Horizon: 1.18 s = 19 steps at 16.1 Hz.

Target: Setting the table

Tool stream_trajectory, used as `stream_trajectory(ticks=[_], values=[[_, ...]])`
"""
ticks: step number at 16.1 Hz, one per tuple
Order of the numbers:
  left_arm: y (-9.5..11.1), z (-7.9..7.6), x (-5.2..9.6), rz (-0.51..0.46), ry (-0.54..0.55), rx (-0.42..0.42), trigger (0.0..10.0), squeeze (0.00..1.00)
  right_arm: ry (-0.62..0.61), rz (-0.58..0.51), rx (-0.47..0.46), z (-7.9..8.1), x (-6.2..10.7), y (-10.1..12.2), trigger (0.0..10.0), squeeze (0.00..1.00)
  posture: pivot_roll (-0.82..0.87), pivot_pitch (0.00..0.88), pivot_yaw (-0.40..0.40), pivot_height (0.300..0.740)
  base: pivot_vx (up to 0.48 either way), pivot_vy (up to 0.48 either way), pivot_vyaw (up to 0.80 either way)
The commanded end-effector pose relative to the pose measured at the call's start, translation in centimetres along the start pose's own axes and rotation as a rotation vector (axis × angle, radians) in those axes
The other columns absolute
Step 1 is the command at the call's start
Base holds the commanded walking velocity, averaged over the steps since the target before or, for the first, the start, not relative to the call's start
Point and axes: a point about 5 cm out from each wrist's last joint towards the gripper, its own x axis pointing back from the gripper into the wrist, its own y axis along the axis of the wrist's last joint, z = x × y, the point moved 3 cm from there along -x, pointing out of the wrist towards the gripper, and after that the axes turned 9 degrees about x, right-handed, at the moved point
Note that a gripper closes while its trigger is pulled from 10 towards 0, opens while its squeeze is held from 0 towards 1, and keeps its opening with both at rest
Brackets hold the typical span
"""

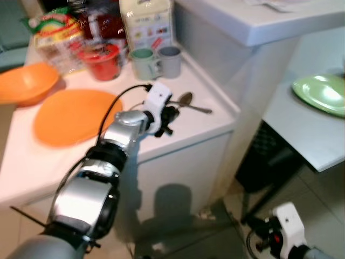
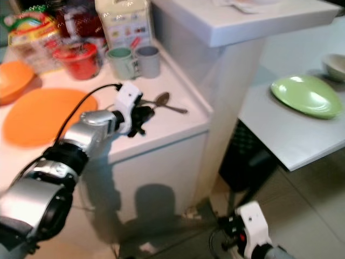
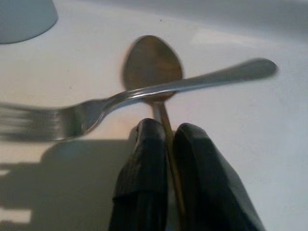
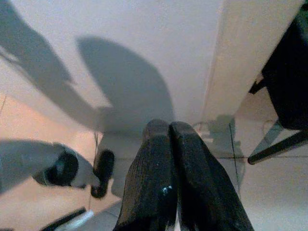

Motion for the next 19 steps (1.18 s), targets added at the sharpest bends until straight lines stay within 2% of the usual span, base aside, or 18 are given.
stream_trajectory(ticks=[1,3,5,10,11,13,14,16,19], values=[[-7.2,-0.1,0.6,0.250,0.001,0.057,0.0,0.00,-0.002,-0.018,0.003,0.0,0.0,0.6,10.0,0.00,-0.15,0.106,0.041,0.740,0.000,0.000,0.00],[-3.9,0.1,0.4,0.137,0.000,0.037,0.0,0.00,-0.002,-0.016,0.002,0.0,0.0,0.6,10.0,0.00,-0.15,0.106,0.039,0.740,0.000,0.000,0.00],[-1.6,0.3,0.4,0.073,0.004,0.027,0.0,0.00,0.003,-0.014,0.003,0.0,0.0,0.6,10.0,0.00,-0.14,0.106,0.034,0.740,0.000,0.000,0.00],[1.0,-0.1,0.3,0.005,-0.005,0.012,0.0,0.00,0.005,-0.017,0.007,0.0,-0.1,0.7,10.0,0.00,-0.14,0.102,0.033,0.740,0.000,0.000,0.00],[2.2,-0.2,0.6,-0.036,-0.007,0.006,0.0,0.00,0.005,-0.017,0.006,0.0,-0.2,0.7,10.0,0.00,-0.14,0.102,0.034,0.740,0.000,0.000,0.00],[3.2,-0.2,0.8,-0.073,-0.003,0.013,0.0,0.00,0.005,-0.016,0.005,0.0,-0.2,0.7,10.0,0.00,-0.14,0.102,0.034,0.740,0.000,0.000,0.00],[4.3,-0.2,1.3,-0.117,0.006,0.016,0.0,0.00,0.004,-0.015,0.004,-0.1,-0.2,0.7,10.0,0.00,-0.14,0.102,0.033,0.740,0.000,0.000,0.00],[5.3,0.0,2.0,-0.166,0.017,0.031,0.0,0.00,0.004,-0.015,0.005,-0.1,-0.2,0.7,10.0,0.00,-0.14,0.103,0.033,0.740,0.000,0.000,0.00],[5.8,0.0,2.8,-0.208,0.044,0.036,0.0,0.00,-0.021,-0.027,0.009,-0.3,-0.1,0.8,10.0,0.00,-0.13,0.104,0.027,0.740,0.000,0.000,0.00]])
